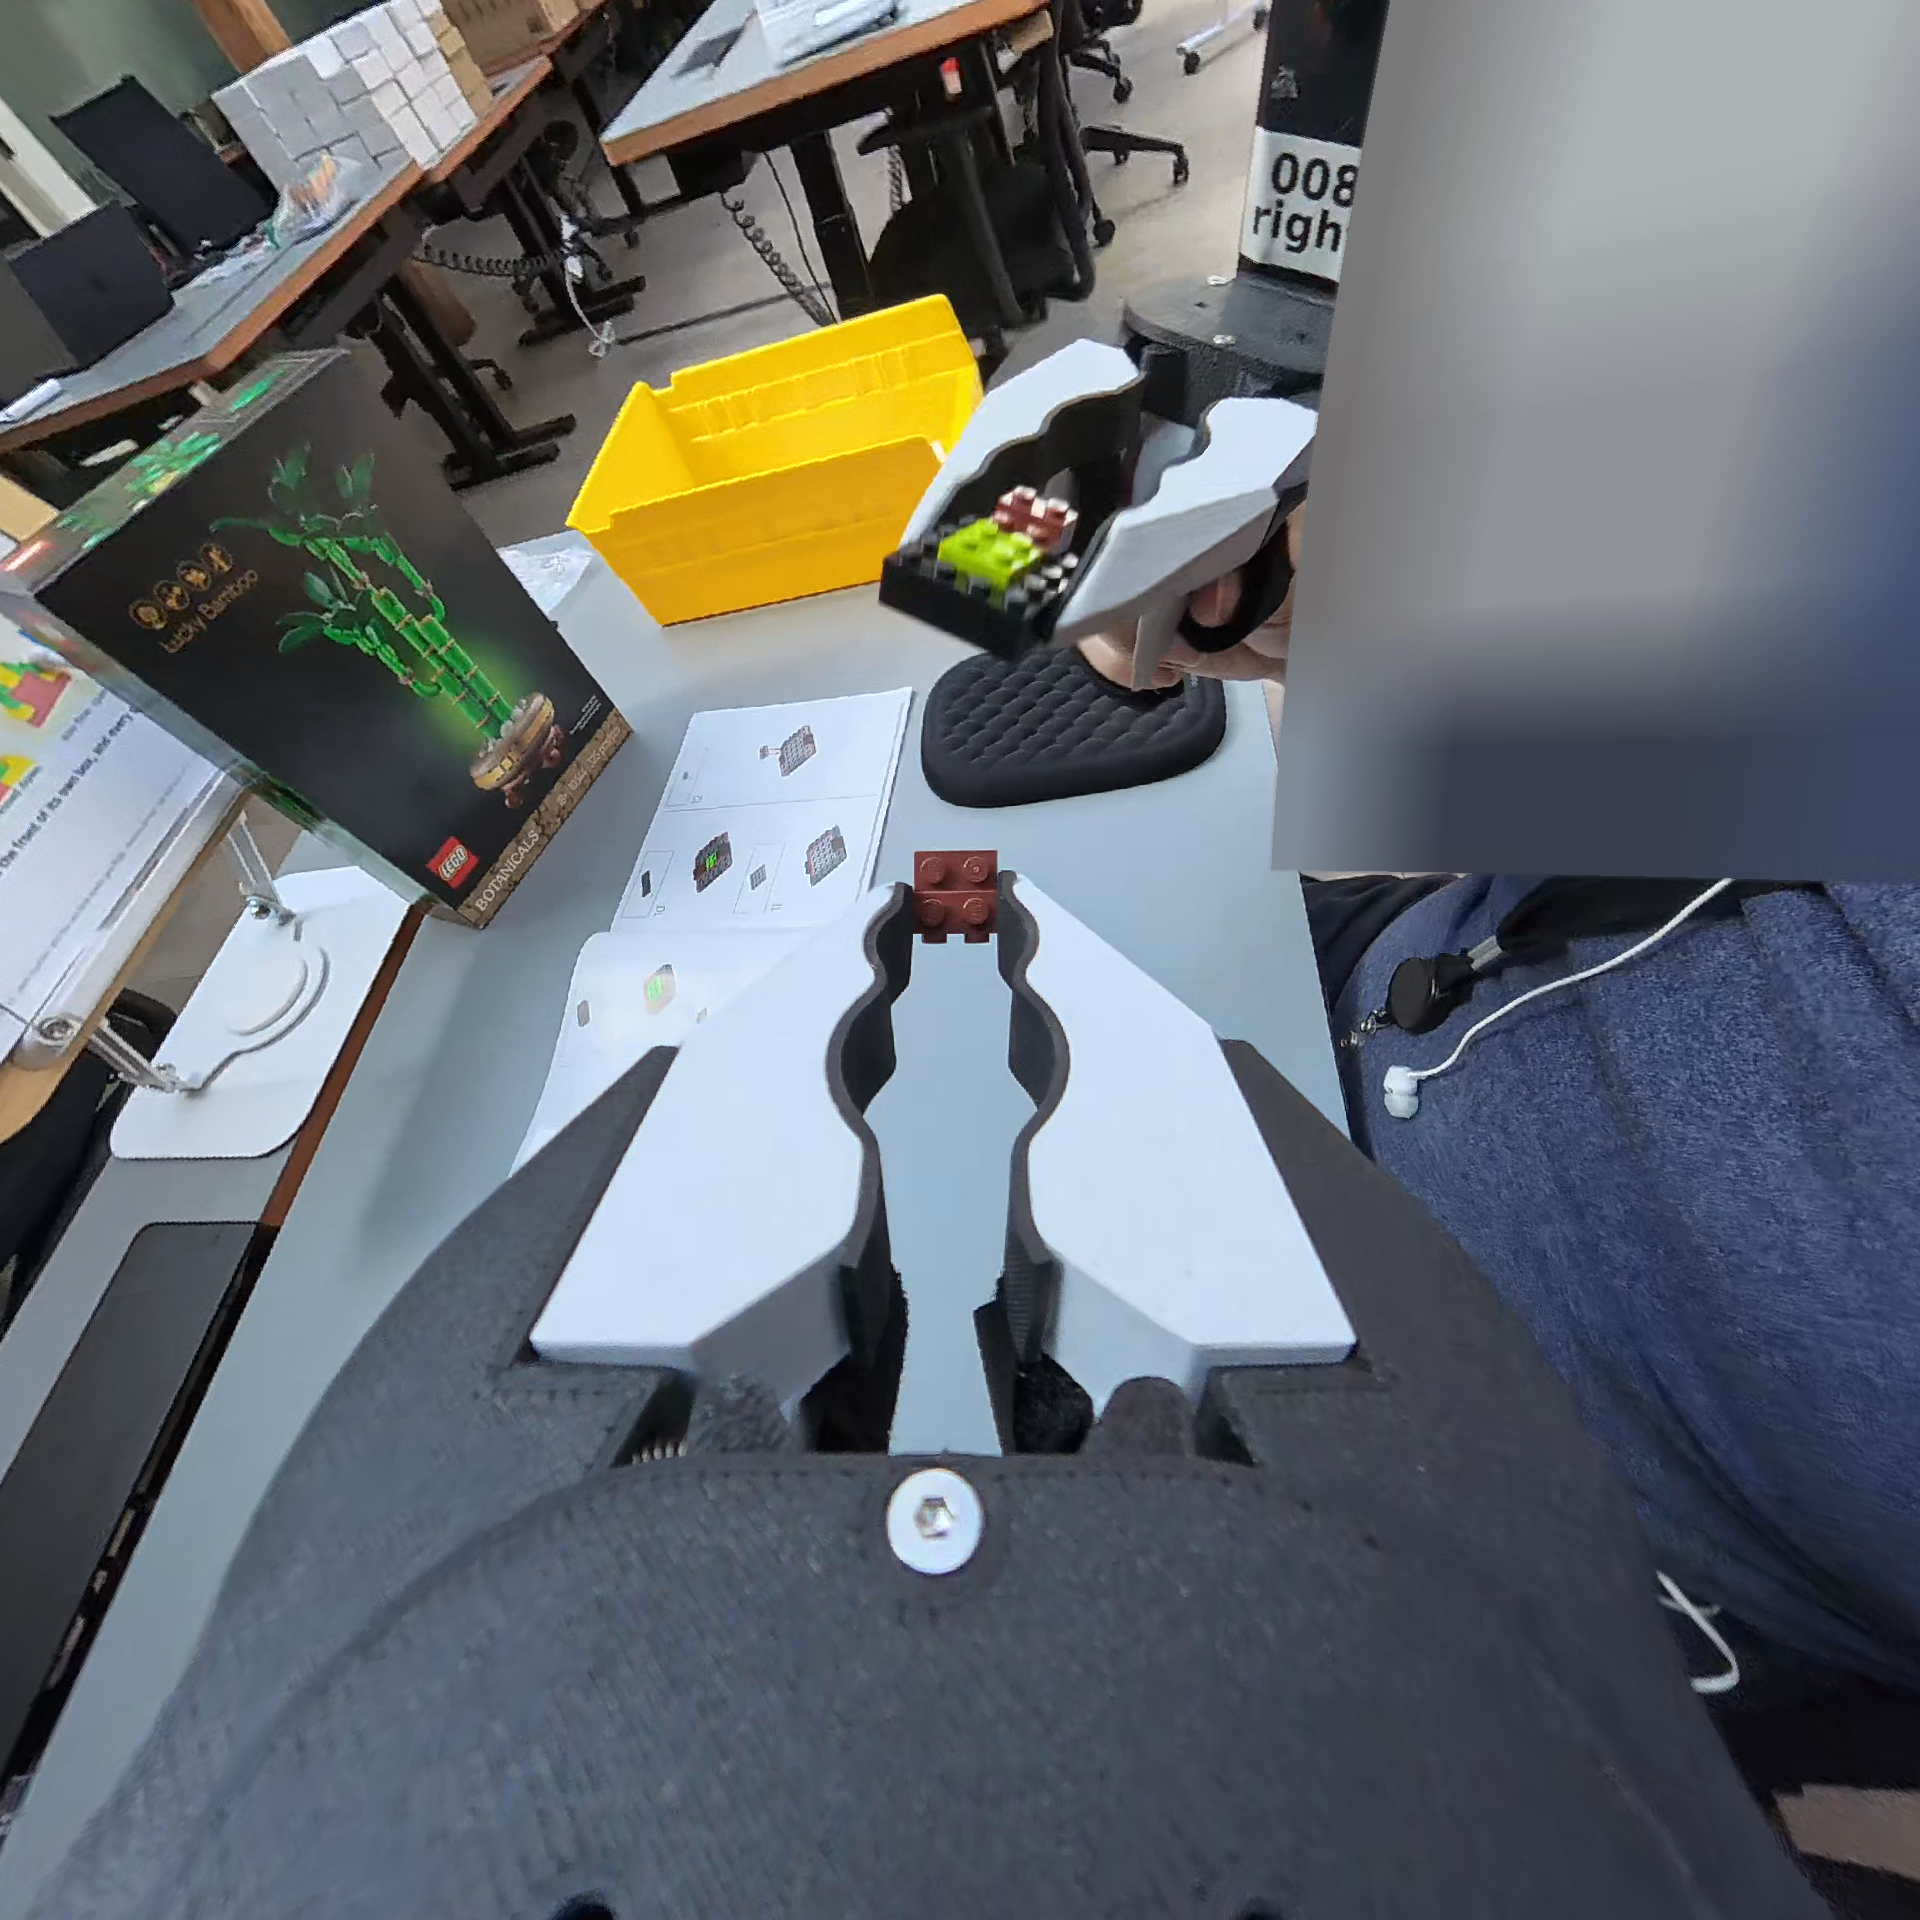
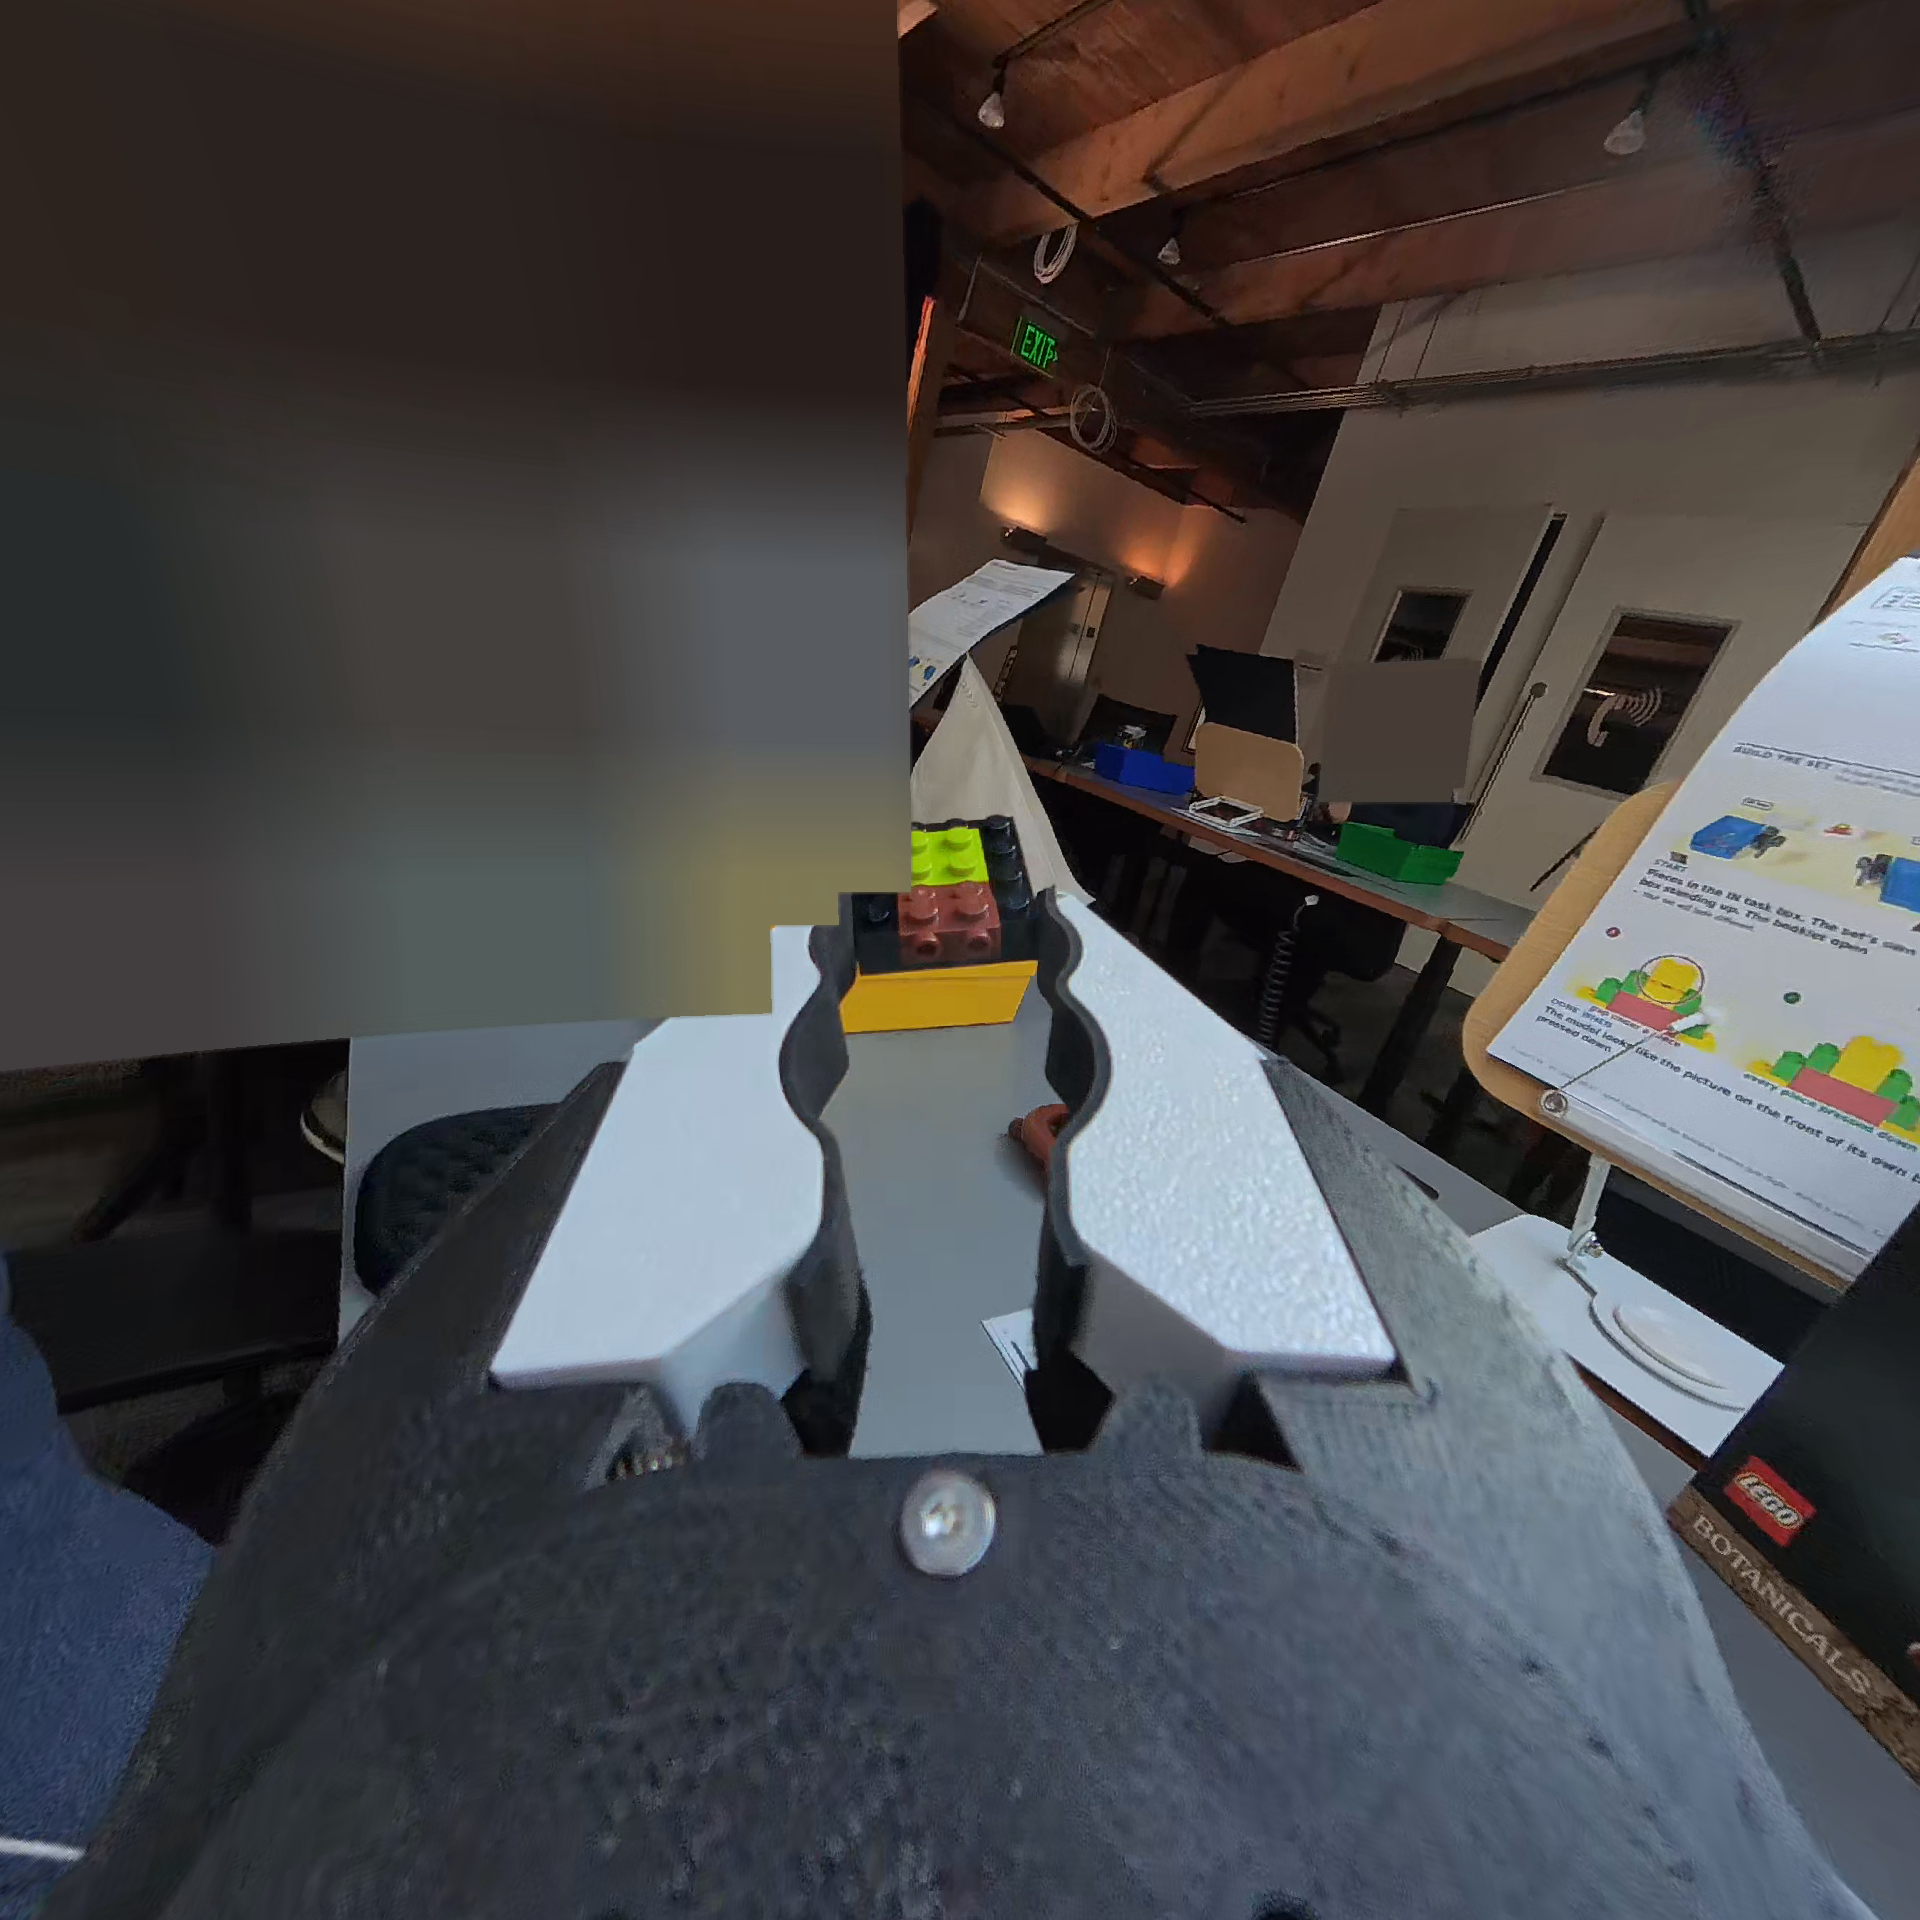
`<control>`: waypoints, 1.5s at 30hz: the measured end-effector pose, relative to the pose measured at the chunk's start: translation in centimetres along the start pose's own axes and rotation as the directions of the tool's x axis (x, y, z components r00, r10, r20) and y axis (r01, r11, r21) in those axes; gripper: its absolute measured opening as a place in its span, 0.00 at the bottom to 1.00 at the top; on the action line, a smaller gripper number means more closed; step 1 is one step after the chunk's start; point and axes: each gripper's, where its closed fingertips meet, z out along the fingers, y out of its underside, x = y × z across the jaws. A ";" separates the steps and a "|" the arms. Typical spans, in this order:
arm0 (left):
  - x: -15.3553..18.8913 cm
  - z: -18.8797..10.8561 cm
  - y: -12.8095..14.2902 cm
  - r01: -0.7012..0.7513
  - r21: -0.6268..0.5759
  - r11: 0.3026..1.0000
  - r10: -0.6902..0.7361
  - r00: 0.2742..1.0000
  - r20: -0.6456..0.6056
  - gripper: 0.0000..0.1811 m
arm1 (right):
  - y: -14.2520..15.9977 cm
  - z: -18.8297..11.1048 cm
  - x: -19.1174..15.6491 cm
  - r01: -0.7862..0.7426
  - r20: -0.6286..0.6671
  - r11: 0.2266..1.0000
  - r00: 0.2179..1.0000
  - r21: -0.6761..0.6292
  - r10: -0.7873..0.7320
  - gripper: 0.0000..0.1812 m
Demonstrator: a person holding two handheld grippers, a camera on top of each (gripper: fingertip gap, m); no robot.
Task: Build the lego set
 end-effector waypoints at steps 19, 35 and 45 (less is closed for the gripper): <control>0.0 5.9 1.2 -0.329 -0.588 0.739 0.119 0.923 -0.366 0.08 | 6.3 0.4 0.0 -0.160 0.097 0.979 0.980 -0.130 0.173 0.18; -0.3 7.5 0.2 -0.212 -0.572 0.792 -0.023 0.927 -0.375 0.17 | 6.3 -0.8 0.6 -0.350 0.158 0.934 0.921 -0.072 0.357 0.18; -0.4 5.6 -2.4 -0.320 -0.053 0.946 0.307 0.936 -0.170 0.27 | 3.5 -2.3 0.7 -0.496 0.350 0.847 0.772 -0.193 0.532 0.18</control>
